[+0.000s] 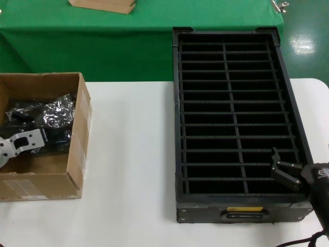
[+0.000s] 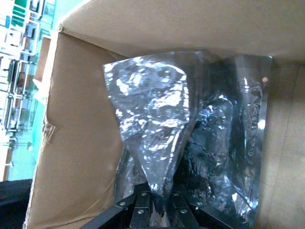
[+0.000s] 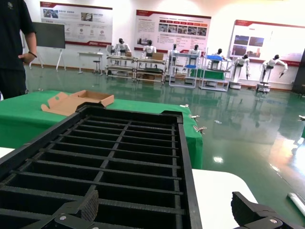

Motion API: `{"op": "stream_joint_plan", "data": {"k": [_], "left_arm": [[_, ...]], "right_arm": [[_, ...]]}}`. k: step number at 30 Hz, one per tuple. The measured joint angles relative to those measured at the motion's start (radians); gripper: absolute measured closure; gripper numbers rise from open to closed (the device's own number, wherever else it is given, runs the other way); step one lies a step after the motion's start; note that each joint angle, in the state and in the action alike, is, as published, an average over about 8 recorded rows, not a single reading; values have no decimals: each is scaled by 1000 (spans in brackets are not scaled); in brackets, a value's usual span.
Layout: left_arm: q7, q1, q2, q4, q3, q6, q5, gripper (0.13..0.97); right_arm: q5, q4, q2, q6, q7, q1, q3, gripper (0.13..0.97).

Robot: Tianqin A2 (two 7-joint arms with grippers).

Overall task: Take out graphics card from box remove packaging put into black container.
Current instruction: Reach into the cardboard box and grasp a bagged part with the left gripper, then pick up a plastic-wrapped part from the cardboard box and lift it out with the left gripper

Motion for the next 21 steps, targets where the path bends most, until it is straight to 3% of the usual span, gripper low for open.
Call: {"op": "stream_joint_plan", "data": {"k": [6,21], "left_arm": [[6,5,-7,0,-13,11,-12,925],[99,3,-29,-6,-90,100,-87,942]], "right_arm": [[0,0,0,0,0,0,0,129],[0,0,0,0,0,0,0,129]]}}
